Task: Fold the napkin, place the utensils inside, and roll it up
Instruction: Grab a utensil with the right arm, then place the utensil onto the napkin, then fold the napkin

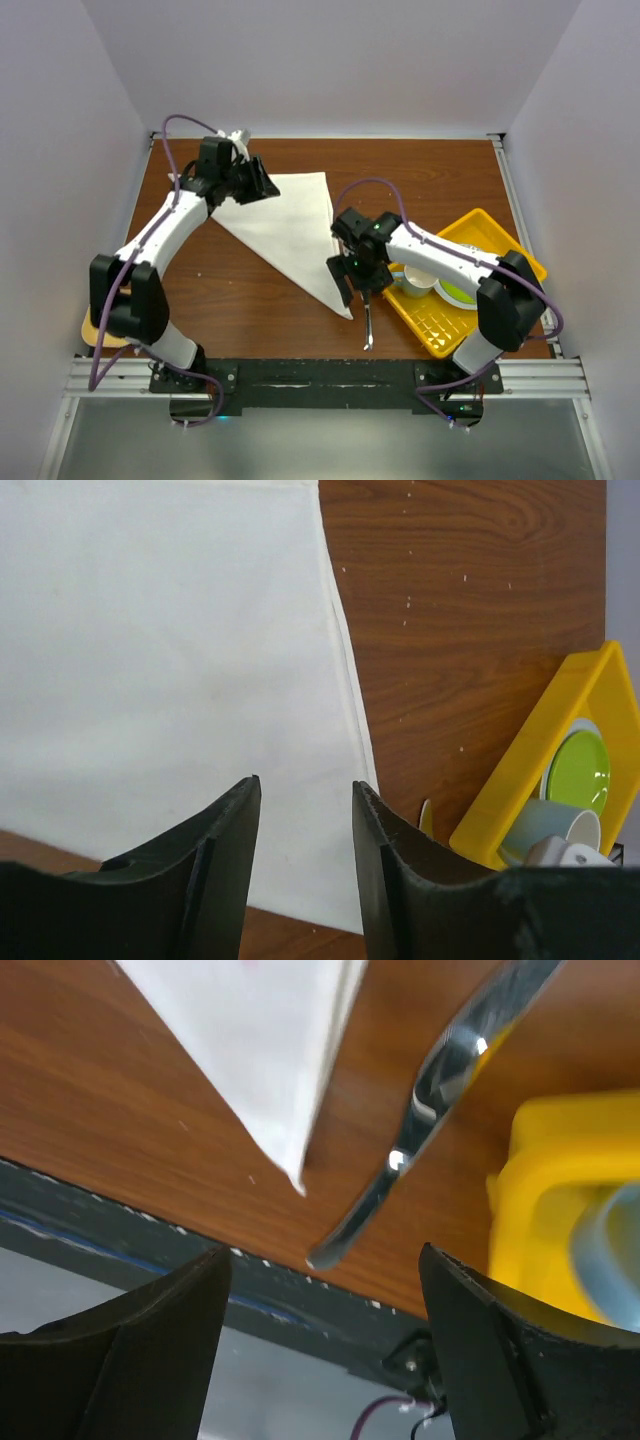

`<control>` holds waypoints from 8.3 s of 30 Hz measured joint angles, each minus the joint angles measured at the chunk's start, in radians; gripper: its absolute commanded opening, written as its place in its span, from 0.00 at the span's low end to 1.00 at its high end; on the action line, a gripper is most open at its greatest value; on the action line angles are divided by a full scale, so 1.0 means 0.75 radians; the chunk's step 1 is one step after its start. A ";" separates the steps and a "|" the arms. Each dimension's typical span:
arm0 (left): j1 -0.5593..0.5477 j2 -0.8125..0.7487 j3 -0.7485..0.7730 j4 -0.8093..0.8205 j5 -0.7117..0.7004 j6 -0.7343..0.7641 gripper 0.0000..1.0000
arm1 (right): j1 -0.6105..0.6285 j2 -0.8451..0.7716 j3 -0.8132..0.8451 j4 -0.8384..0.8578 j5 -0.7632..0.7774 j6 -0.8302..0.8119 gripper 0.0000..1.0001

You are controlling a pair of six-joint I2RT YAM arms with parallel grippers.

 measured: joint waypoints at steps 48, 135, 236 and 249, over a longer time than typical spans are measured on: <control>-0.022 -0.341 -0.219 -0.347 -0.202 -0.040 0.46 | 0.072 -0.139 -0.178 0.091 0.201 0.038 0.00; -0.022 -0.937 -0.176 -0.858 -0.632 0.068 0.54 | 0.137 1.397 1.648 0.425 -0.046 -0.457 0.00; 0.499 0.165 -0.211 0.450 0.142 0.049 0.07 | -0.370 -0.043 0.240 0.158 -0.479 -0.244 0.34; 0.390 0.103 -0.417 0.490 0.178 -0.025 0.08 | -0.370 -0.090 0.144 0.205 -0.492 -0.233 0.34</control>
